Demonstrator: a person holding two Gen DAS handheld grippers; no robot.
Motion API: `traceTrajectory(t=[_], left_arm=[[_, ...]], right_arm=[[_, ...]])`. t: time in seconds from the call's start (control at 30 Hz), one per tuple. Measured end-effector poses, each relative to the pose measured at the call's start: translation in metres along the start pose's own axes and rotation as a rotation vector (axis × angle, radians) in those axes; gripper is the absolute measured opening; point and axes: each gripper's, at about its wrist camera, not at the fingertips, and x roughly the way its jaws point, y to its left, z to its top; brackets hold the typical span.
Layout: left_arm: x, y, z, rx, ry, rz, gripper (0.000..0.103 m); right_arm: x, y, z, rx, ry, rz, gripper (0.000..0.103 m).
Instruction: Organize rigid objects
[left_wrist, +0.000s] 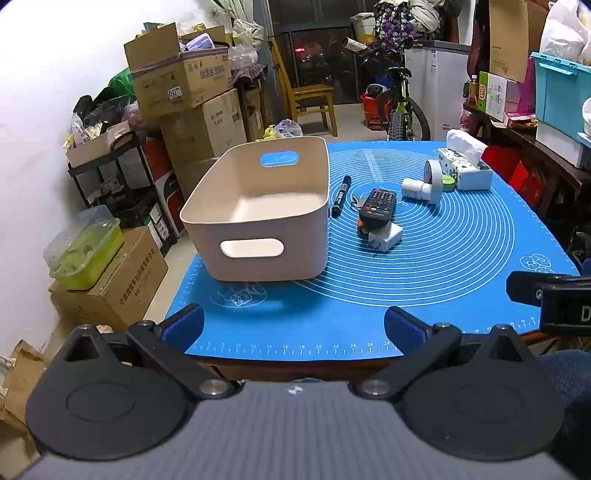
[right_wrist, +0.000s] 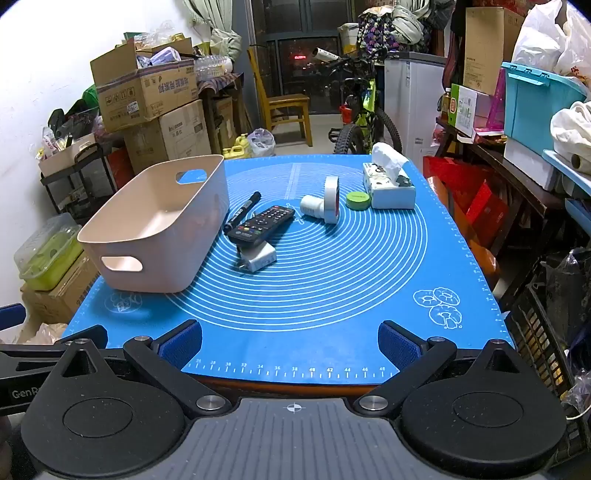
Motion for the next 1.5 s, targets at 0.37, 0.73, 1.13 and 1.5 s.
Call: traceTrajectory(t=[0.37,0.73,1.13,1.5], left_arm=[[0.0002,-0.0001,-0.0005,0.004,0.001,0.004,0.102],[0.0003,0.0013,0.0001,0.006,0.001,0.005,0.102],[0.0015,-0.0028,-0.0003,0.011,0.006,0.005,0.102],[0.0017,-0.0029,-0.001,0.009,0.006,0.004,0.102]], right_arm=[[-0.0001,0.0006,0.0001,-0.001,-0.003,0.0,0.1],[0.0013,0.001,-0.0007,0.002,0.001,0.001,0.1],[0.0017,0.0012,-0.0004,0.003,0.004,0.003,0.1],[0.0022,0.0013,0.0,0.004,0.005,0.004,0.1]])
